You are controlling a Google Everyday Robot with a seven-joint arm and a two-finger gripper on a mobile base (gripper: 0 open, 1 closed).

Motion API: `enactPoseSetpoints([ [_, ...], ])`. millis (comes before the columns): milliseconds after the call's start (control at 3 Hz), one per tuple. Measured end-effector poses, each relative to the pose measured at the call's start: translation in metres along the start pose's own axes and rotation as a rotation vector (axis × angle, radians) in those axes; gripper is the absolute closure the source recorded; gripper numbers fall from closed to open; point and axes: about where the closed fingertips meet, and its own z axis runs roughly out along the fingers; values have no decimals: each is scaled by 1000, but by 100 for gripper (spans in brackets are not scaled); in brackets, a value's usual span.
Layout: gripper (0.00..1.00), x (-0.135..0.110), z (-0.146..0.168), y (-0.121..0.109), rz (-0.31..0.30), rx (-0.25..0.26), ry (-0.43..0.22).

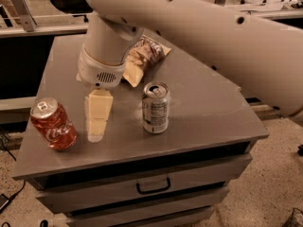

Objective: Knock coke can over

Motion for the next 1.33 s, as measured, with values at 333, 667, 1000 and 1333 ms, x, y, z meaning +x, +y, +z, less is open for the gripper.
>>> enactPoseSetpoints([
  [333,0,-15,19,-5,-18,-29,-67],
  [667,0,-30,34,-9,-39,-48,-138],
  [1000,0,-38,43,-9,-40,-65,-205],
  [1333,0,-41,52,0,-40,-105,-241],
])
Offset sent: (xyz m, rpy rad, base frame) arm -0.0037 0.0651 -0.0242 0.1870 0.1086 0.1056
